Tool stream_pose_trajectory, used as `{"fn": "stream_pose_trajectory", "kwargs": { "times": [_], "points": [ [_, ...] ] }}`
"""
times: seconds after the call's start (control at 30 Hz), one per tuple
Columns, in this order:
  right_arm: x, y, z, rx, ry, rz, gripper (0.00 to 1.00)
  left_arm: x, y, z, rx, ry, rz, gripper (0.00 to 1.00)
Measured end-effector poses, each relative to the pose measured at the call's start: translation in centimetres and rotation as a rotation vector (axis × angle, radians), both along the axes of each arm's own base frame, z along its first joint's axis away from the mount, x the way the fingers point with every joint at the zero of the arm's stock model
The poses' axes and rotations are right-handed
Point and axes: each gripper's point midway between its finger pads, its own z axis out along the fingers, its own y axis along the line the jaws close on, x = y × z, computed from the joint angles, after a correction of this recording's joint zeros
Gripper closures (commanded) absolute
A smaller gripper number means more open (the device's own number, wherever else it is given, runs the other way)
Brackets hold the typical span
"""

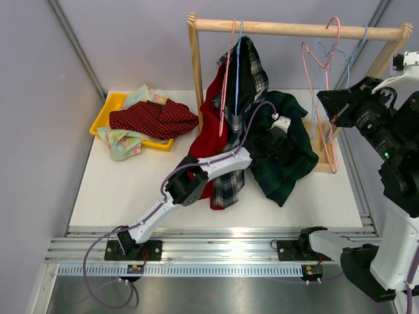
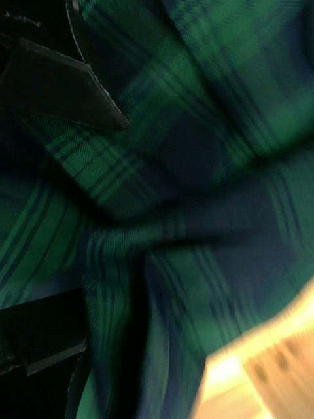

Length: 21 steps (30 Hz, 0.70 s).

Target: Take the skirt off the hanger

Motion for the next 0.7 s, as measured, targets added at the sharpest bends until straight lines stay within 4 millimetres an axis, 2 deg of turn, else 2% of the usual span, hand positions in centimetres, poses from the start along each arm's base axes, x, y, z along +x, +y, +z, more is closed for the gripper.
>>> {"fn": "stream_pose_trajectory", "kwargs": {
  "times": [0.07,0.1,0.2,0.23,0.27,0.4,0.47,0.53,0.6,0.63,0.7],
  "points": [
    [0.6,0.1,-0.3,-0.004,0.011,0.000,1.00,0.3,1.0,-1.9,0.030,0.054,0.009,0.03],
    [0.8,0.1,-0.4,-0.006,0.017,0.000,1.00,0.1,1.2,-2.8,0.040,0.079,0.007,0.09],
    [1.5,0.2,-1.0,-0.011,0.035,0.000,1.00,-0.6,0.9,-3.4,0.011,0.114,-0.003,0.50],
    [1.5,0.2,-1.0,-0.012,0.038,0.000,1.00,-0.9,0.7,-3.5,-0.002,0.123,-0.006,0.88],
    [1.5,0.2,-1.1,-0.012,0.039,0.000,1.00,-1.2,0.5,-3.3,-0.019,0.129,-0.016,1.00],
    [1.4,0.2,-0.9,-0.011,0.032,-0.002,1.00,-2.2,0.9,-2.7,-0.022,0.130,-0.043,1.00],
    [1.4,0.2,-0.8,-0.010,0.026,-0.002,1.00,-2.8,1.9,-2.2,0.005,0.118,-0.035,1.00],
    [1.5,0.2,-0.8,-0.010,0.023,-0.003,1.00,-4.1,3.3,-0.8,0.077,0.084,-0.025,1.00],
    [1.8,0.2,-0.9,-0.011,0.026,-0.002,1.00,-6.2,3.5,1.7,0.136,0.034,-0.043,1.00],
    [2.1,0.3,-1.0,-0.012,0.029,-0.002,1.00,-8.0,3.4,3.6,0.159,-0.001,-0.062,1.00],
    [2.7,0.4,-1.0,-0.013,0.037,0.001,1.00,-12.2,2.7,8.6,0.163,-0.076,-0.122,1.00]
  ]
}}
